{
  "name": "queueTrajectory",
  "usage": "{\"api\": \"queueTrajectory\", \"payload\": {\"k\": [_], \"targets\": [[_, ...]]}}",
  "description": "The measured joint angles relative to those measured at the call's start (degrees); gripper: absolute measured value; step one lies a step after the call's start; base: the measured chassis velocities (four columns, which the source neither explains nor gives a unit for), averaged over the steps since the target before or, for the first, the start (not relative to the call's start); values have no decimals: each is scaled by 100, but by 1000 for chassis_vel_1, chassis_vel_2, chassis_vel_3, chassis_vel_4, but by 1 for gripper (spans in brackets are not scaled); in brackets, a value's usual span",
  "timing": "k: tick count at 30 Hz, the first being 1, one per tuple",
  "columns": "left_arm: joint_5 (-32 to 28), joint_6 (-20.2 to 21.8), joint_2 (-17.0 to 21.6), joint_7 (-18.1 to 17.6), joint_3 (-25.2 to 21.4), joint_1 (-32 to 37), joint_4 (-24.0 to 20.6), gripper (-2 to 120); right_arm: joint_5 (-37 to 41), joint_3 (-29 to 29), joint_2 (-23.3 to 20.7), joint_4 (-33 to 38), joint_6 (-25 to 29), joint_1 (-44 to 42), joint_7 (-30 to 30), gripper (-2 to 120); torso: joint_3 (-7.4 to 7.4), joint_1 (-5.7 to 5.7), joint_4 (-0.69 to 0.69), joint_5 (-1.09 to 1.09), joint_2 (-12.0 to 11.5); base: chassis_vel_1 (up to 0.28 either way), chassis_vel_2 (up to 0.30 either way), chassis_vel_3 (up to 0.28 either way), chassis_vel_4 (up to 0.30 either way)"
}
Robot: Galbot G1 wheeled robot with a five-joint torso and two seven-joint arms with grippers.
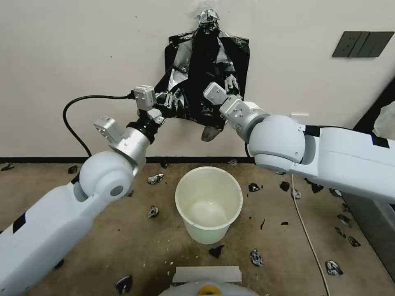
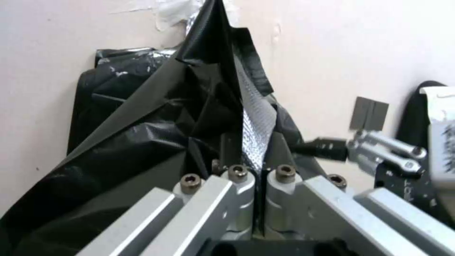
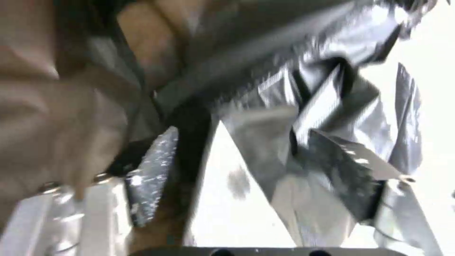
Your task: Place a trash bag onto the trash bin.
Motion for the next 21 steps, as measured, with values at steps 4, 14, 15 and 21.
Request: {"api": "queueTrajectory", "payload": {"k": [4, 14, 15, 21], "targets": [[6, 2, -13, 3, 14, 0, -24, 0, 492, -123, -75, 36, 3, 76, 412, 60, 0, 0, 0, 0, 0, 0, 0, 0, 0], [33, 2, -22, 6, 75, -3, -67, 0, 787, -116, -103, 31, 16, 61, 1049, 23, 0, 0, 0, 0, 0, 0, 0, 0, 0], [41, 2, -22, 6, 76, 14, -69, 0, 741, -71, -104, 19, 17, 36, 1071, 18, 0, 0, 0, 0, 0, 0, 0, 0, 0], [115, 3, -5, 6, 6, 162, -72, 0, 618, 394, -183, -15, 31, -340, 1091, 0, 0, 0, 0, -1, 0, 0, 0, 0, 0]]}}
